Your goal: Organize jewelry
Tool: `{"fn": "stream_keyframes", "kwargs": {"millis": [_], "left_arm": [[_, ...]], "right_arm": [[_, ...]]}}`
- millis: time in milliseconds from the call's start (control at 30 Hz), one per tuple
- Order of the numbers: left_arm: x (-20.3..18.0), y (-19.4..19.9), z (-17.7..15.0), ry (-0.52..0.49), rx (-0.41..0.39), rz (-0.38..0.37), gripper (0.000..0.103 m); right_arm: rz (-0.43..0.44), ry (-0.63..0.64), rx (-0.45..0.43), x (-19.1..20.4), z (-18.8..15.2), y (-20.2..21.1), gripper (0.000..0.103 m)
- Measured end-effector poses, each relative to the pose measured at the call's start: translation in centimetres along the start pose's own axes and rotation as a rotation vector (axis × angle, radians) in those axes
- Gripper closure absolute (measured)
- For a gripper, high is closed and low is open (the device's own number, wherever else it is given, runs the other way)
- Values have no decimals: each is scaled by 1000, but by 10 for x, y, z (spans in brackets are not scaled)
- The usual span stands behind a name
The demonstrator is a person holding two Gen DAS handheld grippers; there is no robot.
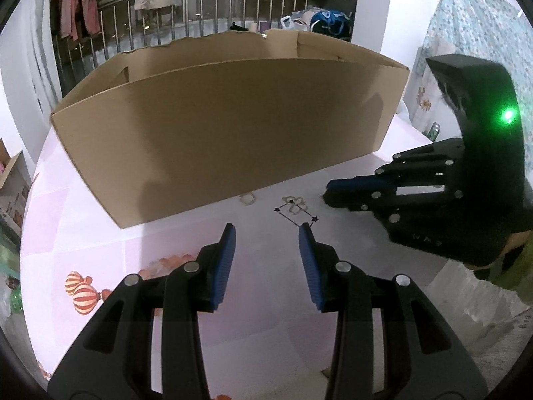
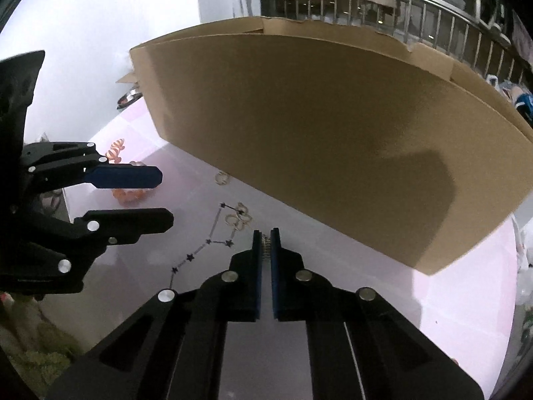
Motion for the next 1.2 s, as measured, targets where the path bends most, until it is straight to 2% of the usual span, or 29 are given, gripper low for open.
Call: {"fn": "stream_keyframes", "kwargs": {"millis": [300, 567, 733, 867, 967, 1200], "left_arm": [[-17, -20, 11, -46, -6, -17, 66], [-23, -37, 14, -85, 0, -2, 66], [-23, -36, 15, -81, 3, 10, 78], [-24, -38, 16, -85, 14, 10, 83], [-23, -38, 18, -77, 22, 10, 92], [-24, -37, 20, -69, 22, 6, 94]], "right_arm": [[-35, -118, -3, -26, -19, 17, 98], [-27, -136, -14, -25, -18, 17, 98], [-21, -143, -21, -29, -20, 21, 98], [-17, -148, -26, -28, -23, 20, 98], [-14, -150, -29, -30, -25, 21, 98], [-11, -152, -32, -31, -27, 22, 98]]}}
Point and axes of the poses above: each gripper's, at about its wrist camera, not at the fingertips, and y roughly against the way its jaws point, x to its left, z to its top, the point moved 7 cm from there along -y, roughly the way its jaws point, and after that the axes turned 1 degree about z, right-handed, at the moved point
